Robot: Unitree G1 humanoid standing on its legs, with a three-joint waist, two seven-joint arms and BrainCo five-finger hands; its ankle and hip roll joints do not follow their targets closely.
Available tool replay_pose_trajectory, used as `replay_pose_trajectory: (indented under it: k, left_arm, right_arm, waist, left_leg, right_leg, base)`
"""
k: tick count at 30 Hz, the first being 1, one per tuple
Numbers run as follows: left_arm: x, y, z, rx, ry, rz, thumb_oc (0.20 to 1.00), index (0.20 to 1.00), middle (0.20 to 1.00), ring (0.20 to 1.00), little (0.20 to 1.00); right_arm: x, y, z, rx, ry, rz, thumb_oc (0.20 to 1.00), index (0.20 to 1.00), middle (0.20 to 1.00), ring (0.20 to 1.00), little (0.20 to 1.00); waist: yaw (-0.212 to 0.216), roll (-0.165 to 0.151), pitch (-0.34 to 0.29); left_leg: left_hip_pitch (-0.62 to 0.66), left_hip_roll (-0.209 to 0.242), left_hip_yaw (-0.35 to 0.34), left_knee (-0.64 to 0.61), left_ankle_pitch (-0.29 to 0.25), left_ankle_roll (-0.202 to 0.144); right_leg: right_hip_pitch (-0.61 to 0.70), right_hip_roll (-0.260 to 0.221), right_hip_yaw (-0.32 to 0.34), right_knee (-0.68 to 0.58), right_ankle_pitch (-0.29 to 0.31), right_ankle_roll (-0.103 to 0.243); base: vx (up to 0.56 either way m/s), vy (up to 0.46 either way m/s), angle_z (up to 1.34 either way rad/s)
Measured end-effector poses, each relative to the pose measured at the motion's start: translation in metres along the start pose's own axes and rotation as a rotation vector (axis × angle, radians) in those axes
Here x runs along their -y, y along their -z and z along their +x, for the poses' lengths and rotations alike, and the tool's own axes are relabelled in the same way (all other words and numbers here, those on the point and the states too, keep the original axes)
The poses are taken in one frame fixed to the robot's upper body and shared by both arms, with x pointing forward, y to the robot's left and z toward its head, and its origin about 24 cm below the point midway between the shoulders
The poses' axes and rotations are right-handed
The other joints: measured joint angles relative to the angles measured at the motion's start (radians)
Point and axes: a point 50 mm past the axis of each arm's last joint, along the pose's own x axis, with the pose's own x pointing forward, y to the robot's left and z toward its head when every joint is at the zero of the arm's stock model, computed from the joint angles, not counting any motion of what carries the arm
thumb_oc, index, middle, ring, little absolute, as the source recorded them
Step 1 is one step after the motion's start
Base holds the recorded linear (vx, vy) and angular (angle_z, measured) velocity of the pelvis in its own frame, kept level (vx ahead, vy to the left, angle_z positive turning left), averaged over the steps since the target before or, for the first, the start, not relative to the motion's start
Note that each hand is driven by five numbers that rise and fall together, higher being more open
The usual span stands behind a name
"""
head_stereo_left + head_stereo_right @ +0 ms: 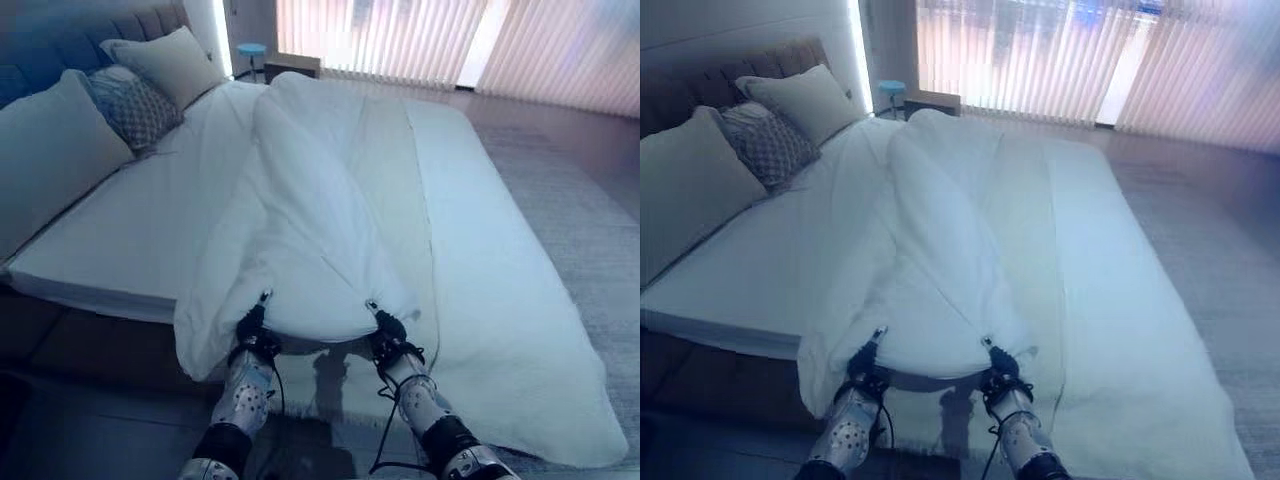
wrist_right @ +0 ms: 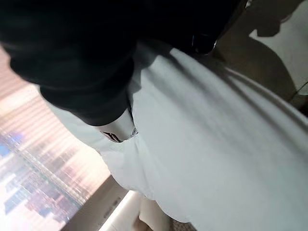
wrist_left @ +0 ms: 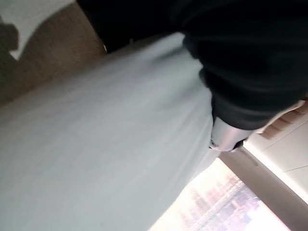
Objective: Make the bed
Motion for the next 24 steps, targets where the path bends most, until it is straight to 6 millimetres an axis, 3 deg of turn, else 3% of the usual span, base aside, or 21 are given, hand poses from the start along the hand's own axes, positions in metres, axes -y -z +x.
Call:
replay_pose_trajectory:
  k: [2,3,4,6,7,9,10,11,12,13,14,15,16,17,18,19,21,22,23,24]
  left_arm:
    - [0.008,0.006,0.0,-0.02,0.02,-0.014,0.2,0.2,0.2,0.2,0.2]
    - [0.015,0.013,-0.001,-0.041,0.033,-0.029,0.2,0.2,0.2,0.2,0.2]
    - [0.022,0.015,-0.001,-0.05,0.06,-0.019,0.2,0.2,0.2,0.2,0.2]
    - [0.021,0.016,-0.002,-0.052,0.063,-0.015,0.2,0.2,0.2,0.2,0.2]
    - [0.02,0.015,-0.002,-0.051,0.059,-0.011,0.2,0.2,0.2,0.2,0.2]
    - [0.018,0.012,-0.001,-0.045,0.059,-0.002,0.2,0.2,0.2,0.2,0.2]
    - [0.02,0.013,-0.001,-0.047,0.063,-0.004,0.2,0.2,0.2,0.2,0.2]
    - [0.022,0.013,0.0,-0.047,0.068,-0.004,0.2,0.2,0.2,0.2,0.2]
    - [0.026,0.014,0.001,-0.052,0.078,0.005,0.2,0.2,0.2,0.2,0.2]
    - [0.027,0.016,0.001,-0.059,0.082,0.012,0.2,0.2,0.2,0.2,0.2]
    - [0.027,0.018,0.001,-0.069,0.081,0.019,0.2,0.2,0.2,0.2,0.2]
    - [0.026,0.018,0.001,-0.069,0.079,0.021,0.2,0.2,0.2,0.2,0.2]
    - [0.026,0.017,0.001,-0.067,0.079,0.022,0.2,0.2,0.2,0.2,0.2]
    - [0.021,0.013,0.003,-0.058,0.068,0.037,0.2,0.2,0.2,0.2,0.2]
    - [0.01,0.006,0.004,-0.047,0.041,0.063,0.2,0.2,0.2,0.2,0.2]
    - [0.004,0.006,0.006,-0.053,0.024,0.087,0.2,0.2,0.2,0.2,0.2]
    - [0.001,0.002,0.007,-0.042,0.02,0.099,0.2,0.2,0.2,0.2,0.2]
    - [0.004,0.0,0.009,-0.038,0.029,0.103,0.2,0.2,0.2,0.2,0.2]
    - [0.004,-0.002,0.009,-0.031,0.031,0.102,0.2,0.2,0.2,0.2,0.2]
    - [0.003,-0.003,0.009,-0.03,0.028,0.105,0.2,0.2,0.2,0.2,0.2]
  right_arm:
    - [0.008,-0.004,0.0,0.009,0.023,-0.004,0.2,0.2,0.2,0.2,0.2]
    - [0.014,-0.009,-0.002,0.026,0.042,-0.013,0.2,0.2,0.2,0.2,0.2]
    - [0.017,-0.016,-0.004,0.053,0.045,-0.021,0.2,0.2,0.2,0.2,0.2]
    - [0.017,-0.018,-0.003,0.057,0.045,-0.028,0.2,0.2,0.2,0.2,0.2]
    - [0.016,-0.016,-0.004,0.055,0.04,-0.025,0.2,0.2,0.2,0.2,0.2]
    - [0.015,-0.014,-0.004,0.05,0.039,-0.019,0.2,0.2,0.2,0.2,0.2]
    - [0.016,-0.016,-0.004,0.055,0.04,-0.021,0.2,0.2,0.2,0.2,0.2]
    - [0.017,-0.016,-0.004,0.056,0.042,-0.023,0.2,0.2,0.2,0.2,0.2]
    - [0.02,-0.016,-0.004,0.059,0.053,-0.016,0.2,0.2,0.2,0.2,0.2]
    - [0.022,-0.016,-0.005,0.058,0.06,-0.013,0.2,0.2,0.2,0.2,0.2]
    - [0.025,-0.017,-0.005,0.058,0.068,-0.018,0.2,0.2,0.2,0.2,0.2]
    - [0.024,-0.017,-0.005,0.058,0.066,-0.02,0.2,0.2,0.2,0.2,0.2]
    - [0.023,-0.019,-0.004,0.06,0.058,-0.026,0.2,0.2,0.2,0.2,0.2]
    - [0.02,-0.011,-0.004,0.038,0.057,-0.016,0.2,0.2,0.2,0.2,0.2]
    - [0.019,0.003,-0.006,-0.007,0.062,0.002,0.2,0.2,0.2,0.2,0.2]
    - [0.021,0.01,-0.008,-0.031,0.072,0.009,0.2,0.2,0.2,0.2,0.2]
    - [0.013,0.01,-0.006,-0.026,0.052,-0.005,0.2,0.2,0.2,0.2,0.2]
    - [0.016,0.011,-0.007,-0.029,0.063,-0.009,0.2,0.2,0.2,0.2,0.2]
    - [0.008,0.007,-0.003,-0.016,0.05,-0.011,0.2,0.2,0.2,0.2,0.2]
    - [0.008,0.008,-0.003,-0.02,0.051,-0.01,0.2,0.2,0.2,0.2,0.2]
  waist:
    - [-0.009,0.022,-0.008]
    - [-0.04,0.033,-0.008]
    - [-0.059,0.041,-0.004]
    - [-0.045,0.049,-0.005]
    - [-0.051,0.048,-0.005]
    - [-0.054,0.021,-0.007]
    - [-0.057,0.013,-0.005]
    - [-0.057,0.02,-0.01]
    - [-0.057,0.017,-0.007]
    - [-0.057,0.017,-0.007]
    - [-0.057,0.015,-0.007]
    - [-0.055,0.019,-0.009]
    - [-0.053,0.04,-0.011]
    - [-0.044,-0.003,-0.009]
    - [-0.041,-0.041,-0.008]
    - [-0.049,-0.047,-0.011]
    - [-0.024,-0.036,-0.013]
    - [-0.041,-0.033,-0.016]
    - [-0.005,-0.013,-0.006]
    - [-0.009,0.0,-0.005]
  left_leg:
    - [-0.02,-0.012,-0.046,-0.026,0.043,-0.002]
    - [-0.046,-0.013,-0.04,-0.018,0.071,-0.009]
    - [-0.075,-0.015,0.025,-0.014,0.088,-0.036]
    - [-0.078,-0.005,0.087,0.009,0.059,-0.033]
    - [-0.076,0.003,0.081,0.045,0.035,-0.032]
    - [-0.084,0.029,0.012,0.107,-0.01,-0.067]
    - [-0.073,0.08,-0.04,0.101,-0.022,-0.088]
    - [-0.069,0.104,-0.052,0.091,-0.027,-0.095]
    - [-0.065,0.186,-0.08,0.064,-0.035,-0.108]
    - [-0.069,0.207,-0.085,0.063,-0.037,-0.112]
    - [-0.059,0.262,-0.088,0.025,-0.032,-0.105]
    - [-0.054,0.271,-0.088,0.01,-0.034,-0.107]
    - [-0.023,0.277,-0.109,-0.001,-0.022,-0.167]
    - [-0.011,0.221,-0.113,0.017,-0.019,-0.216]
    - [-0.017,0.152,-0.11,0.067,-0.05,-0.191]
    - [-0.036,0.11,-0.087,0.133,-0.09,-0.152]
    - [-0.075,0.081,-0.027,0.184,-0.124,-0.098]
    - [-0.086,0.06,0.042,0.195,-0.114,-0.061]
    - [-0.109,0.073,0.089,0.208,-0.12,-0.038]
    - [-0.112,0.068,0.091,0.209,-0.131,-0.014]
  right_leg:
    - [0.019,-0.01,-0.014,-0.042,0.014,-0.012]
    - [0.043,-0.027,-0.075,-0.078,0.03,-0.024]
    - [0.04,-0.041,-0.101,-0.085,0.033,-0.025]
    - [0.026,-0.055,-0.077,-0.079,0.036,-0.023]
    - [0.027,-0.072,-0.077,-0.073,0.037,-0.018]
    - [0.019,-0.117,-0.045,-0.078,0.049,0.002]
    - [0.018,-0.139,-0.014,-0.09,0.066,0.031]
    - [0.017,-0.137,-0.004,-0.095,0.073,0.045]
    - [0.018,-0.155,0.033,-0.096,0.069,0.066]
    - [0.022,-0.158,0.044,-0.096,0.068,0.088]
    - [0.03,-0.189,0.066,-0.095,0.063,0.126]
    - [0.03,-0.2,0.085,-0.098,0.064,0.148]
    - [0.031,-0.22,0.102,-0.104,0.079,0.212]
    - [0.028,-0.276,0.128,-0.109,0.089,0.222]
    - [0.027,-0.342,0.108,-0.119,0.156,0.181]
    - [0.023,-0.372,0.081,-0.121,0.261,0.118]
    - [-0.037,-0.416,0.084,-0.114,0.374,0.096]
    - [-0.069,-0.414,0.029,-0.087,0.414,0.099]
    - [-0.103,-0.42,-0.108,-0.09,0.519,0.066]
    - [-0.111,-0.402,-0.122,-0.076,0.527,0.071]
  base:
    - [-0.18,0.291,1.32]
    - [-0.2,0.277,1.52]
    - [-0.14,0.249,1.29]
    - [-0.06,0.258,0.18]
    - [0.02,0.324,-0.08]
    - [0.08,0.356,-0.09]
    - [0.14,0.434,-0.07]
    - [0.17,0.478,0.03]
    - [0.17,0.538,0.12]
    - [0.17,0.564,0.17]
    - [0.16,0.575,0.08]
    - [0.16,0.591,-0.22]
    - [0.16,0.596,-0.49]
    - [0.17,0.69,-0.69]
    - [0.1,0.865,-0.49]
    - [0.03,0.643,-0.44]
    - [-0.06,0.533,-0.5]
    - [-0.05,0.663,-0.73]
    - [0.0,0.663,-0.53]
    - [0.06,0.604,-0.36]
